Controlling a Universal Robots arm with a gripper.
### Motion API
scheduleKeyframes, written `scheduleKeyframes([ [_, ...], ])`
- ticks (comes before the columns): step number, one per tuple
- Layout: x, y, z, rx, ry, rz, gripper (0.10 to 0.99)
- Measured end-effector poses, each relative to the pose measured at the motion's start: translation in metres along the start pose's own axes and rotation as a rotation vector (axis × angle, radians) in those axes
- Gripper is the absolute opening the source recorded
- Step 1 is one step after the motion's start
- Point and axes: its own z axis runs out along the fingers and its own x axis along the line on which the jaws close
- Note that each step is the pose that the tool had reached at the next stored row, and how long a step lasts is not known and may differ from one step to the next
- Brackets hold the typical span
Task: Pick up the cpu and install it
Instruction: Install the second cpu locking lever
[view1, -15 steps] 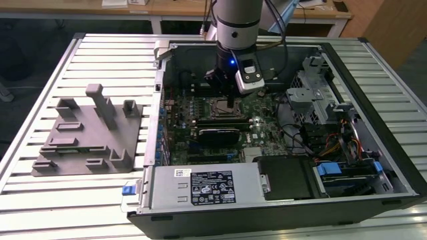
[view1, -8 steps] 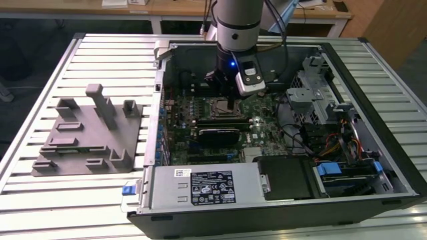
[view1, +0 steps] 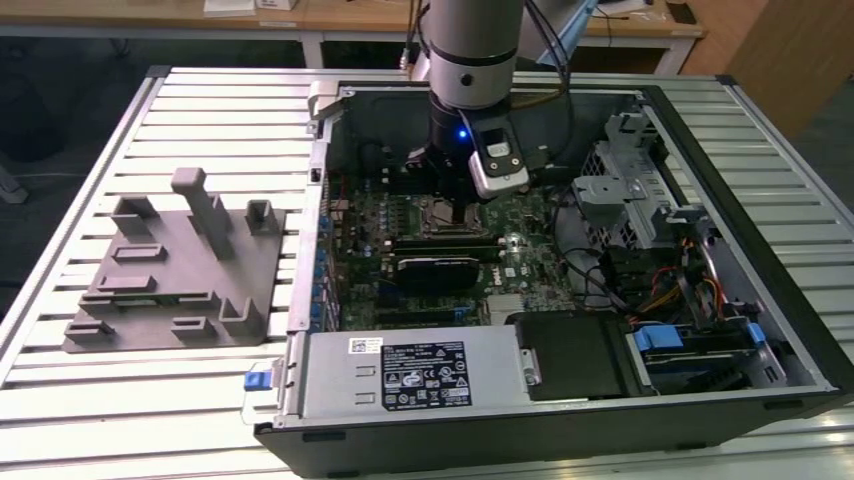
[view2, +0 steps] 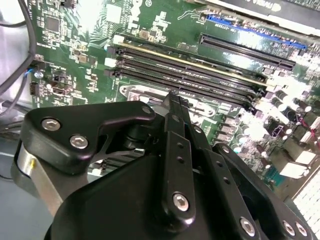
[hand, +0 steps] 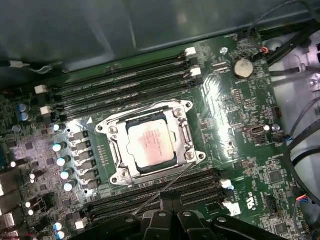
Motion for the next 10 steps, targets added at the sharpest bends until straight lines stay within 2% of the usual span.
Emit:
scheduleKeyframes([
  [3, 0.0026, -0.0012, 0.0016, -0.007, 0.0016, -0.020, 0.106],
  [7, 0.0058, -0.0023, 0.0035, -0.025, 0.0058, -0.048, 0.106],
  [10, 0.0060, -0.0024, 0.0037, -0.026, 0.0061, -0.054, 0.106],
])
